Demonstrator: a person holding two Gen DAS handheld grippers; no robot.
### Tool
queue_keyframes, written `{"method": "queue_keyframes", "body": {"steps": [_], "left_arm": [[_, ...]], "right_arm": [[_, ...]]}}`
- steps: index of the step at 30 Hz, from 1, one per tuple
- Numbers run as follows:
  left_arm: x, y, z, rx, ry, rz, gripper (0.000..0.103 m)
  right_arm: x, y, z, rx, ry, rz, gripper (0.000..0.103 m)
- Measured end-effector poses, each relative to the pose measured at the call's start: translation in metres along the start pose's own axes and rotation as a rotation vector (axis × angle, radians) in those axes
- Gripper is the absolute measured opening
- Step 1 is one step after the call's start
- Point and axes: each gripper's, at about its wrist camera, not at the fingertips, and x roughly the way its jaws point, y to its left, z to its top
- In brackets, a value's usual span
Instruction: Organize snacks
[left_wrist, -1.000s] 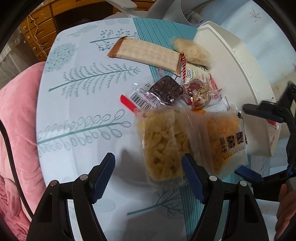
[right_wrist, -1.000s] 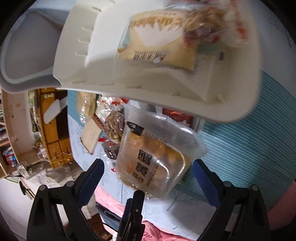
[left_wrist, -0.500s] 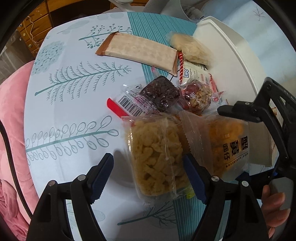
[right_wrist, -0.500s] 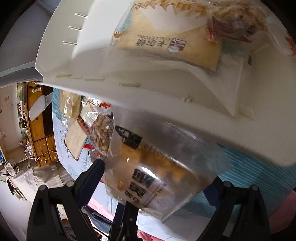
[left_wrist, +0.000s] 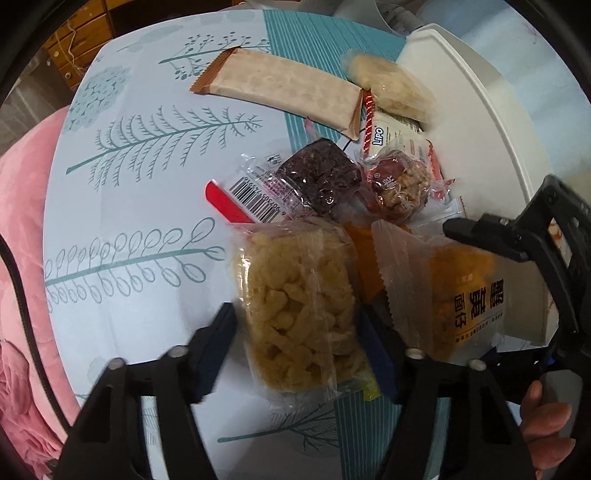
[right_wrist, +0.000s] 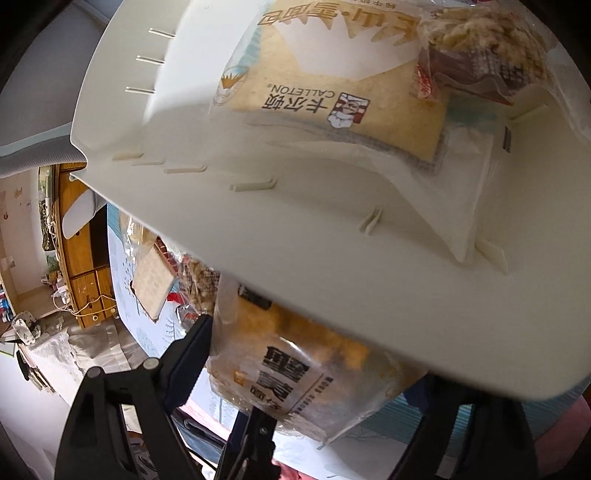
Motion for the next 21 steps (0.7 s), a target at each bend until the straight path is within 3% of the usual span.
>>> {"method": "queue_keyframes", "body": {"steps": [11, 21], "left_arm": [[-0.010, 0.015, -0.029, -0.078, 0.075, -0.031, 0.056], [-0.049, 0.013, -0.078, -0.064, 0.031, -0.078, 0.056]], "right_arm": [[-0.019, -0.032, -0.014, -0.011, 0.045, -0.081, 0.088], [-0.053, -0.071, -0.042, 0.010, 0.052, -0.088, 0.088]]}}
